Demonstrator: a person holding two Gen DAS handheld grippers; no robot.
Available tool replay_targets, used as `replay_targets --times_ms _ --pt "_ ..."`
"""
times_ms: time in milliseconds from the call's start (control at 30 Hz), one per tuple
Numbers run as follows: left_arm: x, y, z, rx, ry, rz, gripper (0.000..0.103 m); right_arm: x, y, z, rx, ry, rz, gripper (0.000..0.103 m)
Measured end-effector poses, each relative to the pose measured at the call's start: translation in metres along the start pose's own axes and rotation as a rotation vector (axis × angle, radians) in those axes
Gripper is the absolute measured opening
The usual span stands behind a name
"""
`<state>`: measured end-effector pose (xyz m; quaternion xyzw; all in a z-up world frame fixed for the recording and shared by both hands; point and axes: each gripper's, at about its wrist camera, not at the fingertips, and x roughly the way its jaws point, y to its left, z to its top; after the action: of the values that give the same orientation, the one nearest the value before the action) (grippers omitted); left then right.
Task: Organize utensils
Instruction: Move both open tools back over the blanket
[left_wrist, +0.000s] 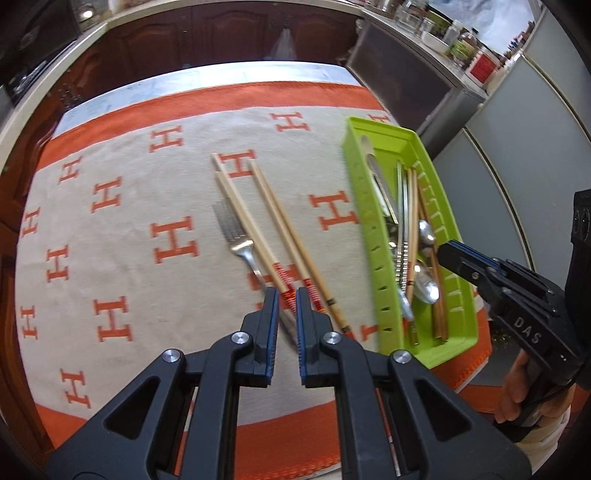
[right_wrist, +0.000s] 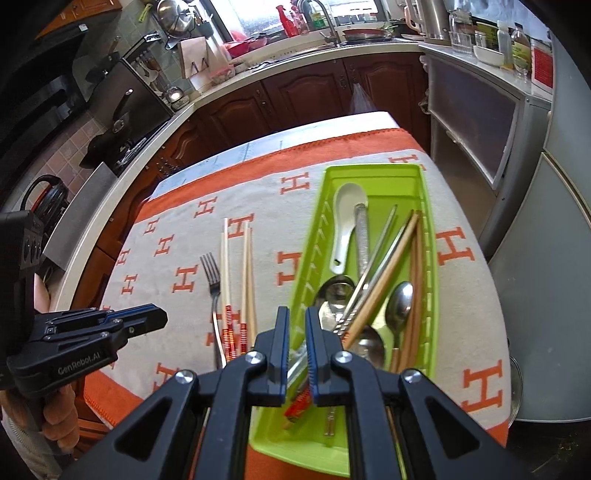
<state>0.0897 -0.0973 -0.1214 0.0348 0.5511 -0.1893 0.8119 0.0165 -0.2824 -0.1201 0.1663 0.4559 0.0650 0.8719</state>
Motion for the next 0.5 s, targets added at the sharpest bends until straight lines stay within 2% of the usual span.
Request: replay_targets --times_ms 200,500 --pt "-0.003 0.034 -0.010 -0.065 -0.007 0.042 0.005 0.008 0.022 0.000 -0.024 0.032 0.044 0.008" --pt "0.009 0.052 -0.025 -0.113 0.016 0.058 0.005 0.036 0.048 0.000 -0.064 0.114 0.053 0.008"
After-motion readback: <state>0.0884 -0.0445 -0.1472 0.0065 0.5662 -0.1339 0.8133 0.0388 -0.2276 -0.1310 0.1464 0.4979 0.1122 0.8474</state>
